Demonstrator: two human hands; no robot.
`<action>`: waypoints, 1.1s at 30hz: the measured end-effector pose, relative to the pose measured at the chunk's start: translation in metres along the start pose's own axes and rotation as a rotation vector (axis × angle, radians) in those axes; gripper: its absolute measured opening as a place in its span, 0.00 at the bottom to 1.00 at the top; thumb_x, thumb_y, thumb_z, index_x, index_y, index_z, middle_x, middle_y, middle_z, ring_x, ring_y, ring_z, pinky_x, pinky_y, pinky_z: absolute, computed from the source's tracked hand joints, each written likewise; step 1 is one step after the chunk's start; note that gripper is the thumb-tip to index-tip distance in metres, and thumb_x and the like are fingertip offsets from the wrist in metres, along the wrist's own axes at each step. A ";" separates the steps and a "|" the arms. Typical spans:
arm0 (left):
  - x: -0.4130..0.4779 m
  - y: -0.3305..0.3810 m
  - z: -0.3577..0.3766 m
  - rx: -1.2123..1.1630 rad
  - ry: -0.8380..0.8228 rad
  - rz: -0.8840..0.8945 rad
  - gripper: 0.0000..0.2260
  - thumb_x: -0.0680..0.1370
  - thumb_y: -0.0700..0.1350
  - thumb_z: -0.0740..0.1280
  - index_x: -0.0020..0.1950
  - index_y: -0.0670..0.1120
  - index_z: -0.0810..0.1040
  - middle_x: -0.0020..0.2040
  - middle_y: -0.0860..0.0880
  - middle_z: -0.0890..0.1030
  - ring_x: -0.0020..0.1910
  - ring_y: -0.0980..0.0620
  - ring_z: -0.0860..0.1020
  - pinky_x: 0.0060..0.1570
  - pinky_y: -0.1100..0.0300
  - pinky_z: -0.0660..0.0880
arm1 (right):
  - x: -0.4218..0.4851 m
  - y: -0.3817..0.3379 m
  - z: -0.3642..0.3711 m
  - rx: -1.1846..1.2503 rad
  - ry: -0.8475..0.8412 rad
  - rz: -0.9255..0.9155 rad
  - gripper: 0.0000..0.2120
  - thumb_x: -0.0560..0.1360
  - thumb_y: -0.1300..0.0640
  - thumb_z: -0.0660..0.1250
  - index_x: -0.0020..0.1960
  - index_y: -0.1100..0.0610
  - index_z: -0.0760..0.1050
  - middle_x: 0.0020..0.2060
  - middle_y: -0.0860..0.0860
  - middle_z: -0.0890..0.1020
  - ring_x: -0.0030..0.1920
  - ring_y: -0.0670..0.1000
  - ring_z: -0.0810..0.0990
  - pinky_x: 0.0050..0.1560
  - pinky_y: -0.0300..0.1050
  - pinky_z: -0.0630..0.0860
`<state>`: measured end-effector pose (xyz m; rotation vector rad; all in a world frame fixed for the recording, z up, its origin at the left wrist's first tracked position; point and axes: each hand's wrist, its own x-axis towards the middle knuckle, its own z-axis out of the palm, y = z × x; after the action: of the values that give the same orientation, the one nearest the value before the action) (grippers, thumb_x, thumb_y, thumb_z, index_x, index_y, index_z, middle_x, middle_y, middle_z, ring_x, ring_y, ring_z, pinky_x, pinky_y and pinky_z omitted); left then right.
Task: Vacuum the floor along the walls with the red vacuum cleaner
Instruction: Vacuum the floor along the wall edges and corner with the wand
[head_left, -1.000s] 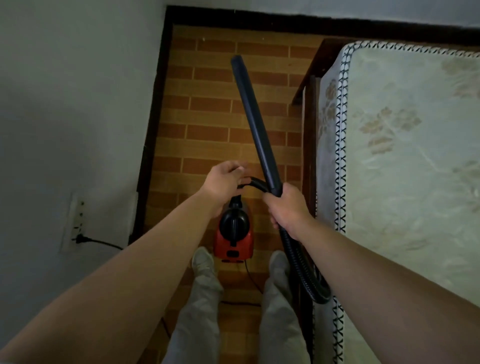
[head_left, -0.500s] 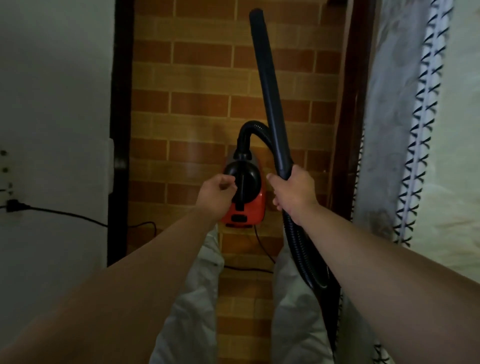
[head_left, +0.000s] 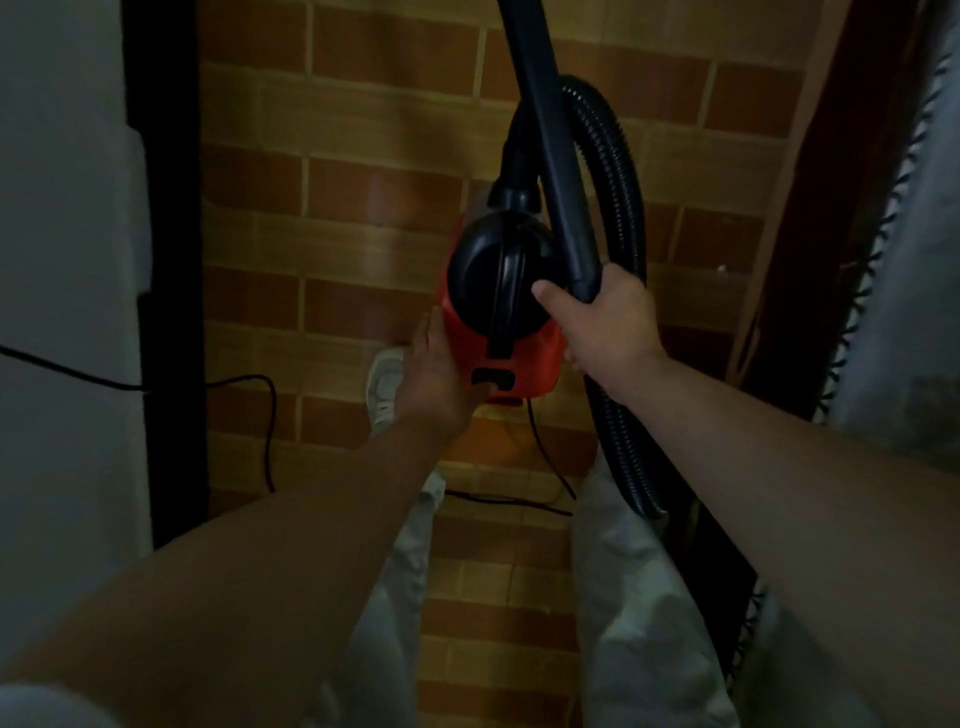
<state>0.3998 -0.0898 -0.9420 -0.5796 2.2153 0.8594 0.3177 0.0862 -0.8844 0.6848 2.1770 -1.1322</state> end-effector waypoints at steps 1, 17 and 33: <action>0.003 -0.002 0.006 -0.019 0.010 0.001 0.56 0.66 0.54 0.82 0.83 0.49 0.47 0.81 0.46 0.57 0.77 0.44 0.61 0.69 0.44 0.70 | 0.003 0.002 0.004 0.003 -0.002 -0.011 0.17 0.72 0.40 0.74 0.42 0.51 0.73 0.36 0.53 0.79 0.34 0.57 0.82 0.33 0.54 0.82; 0.015 -0.019 0.026 0.009 0.121 0.054 0.57 0.67 0.51 0.82 0.82 0.47 0.46 0.81 0.46 0.54 0.76 0.44 0.63 0.57 0.54 0.70 | 0.016 -0.001 0.044 0.155 -0.052 0.066 0.17 0.74 0.50 0.76 0.56 0.56 0.75 0.43 0.58 0.83 0.25 0.50 0.79 0.22 0.38 0.72; 0.002 -0.030 0.030 0.029 0.109 0.075 0.57 0.68 0.47 0.81 0.83 0.48 0.43 0.83 0.47 0.48 0.79 0.43 0.59 0.63 0.46 0.72 | 0.013 0.018 0.056 0.106 -0.052 0.005 0.14 0.71 0.46 0.78 0.48 0.51 0.76 0.41 0.55 0.84 0.35 0.54 0.82 0.32 0.45 0.78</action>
<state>0.4293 -0.0894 -0.9725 -0.5441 2.3573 0.8509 0.3352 0.0495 -0.9293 0.6982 2.0831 -1.2564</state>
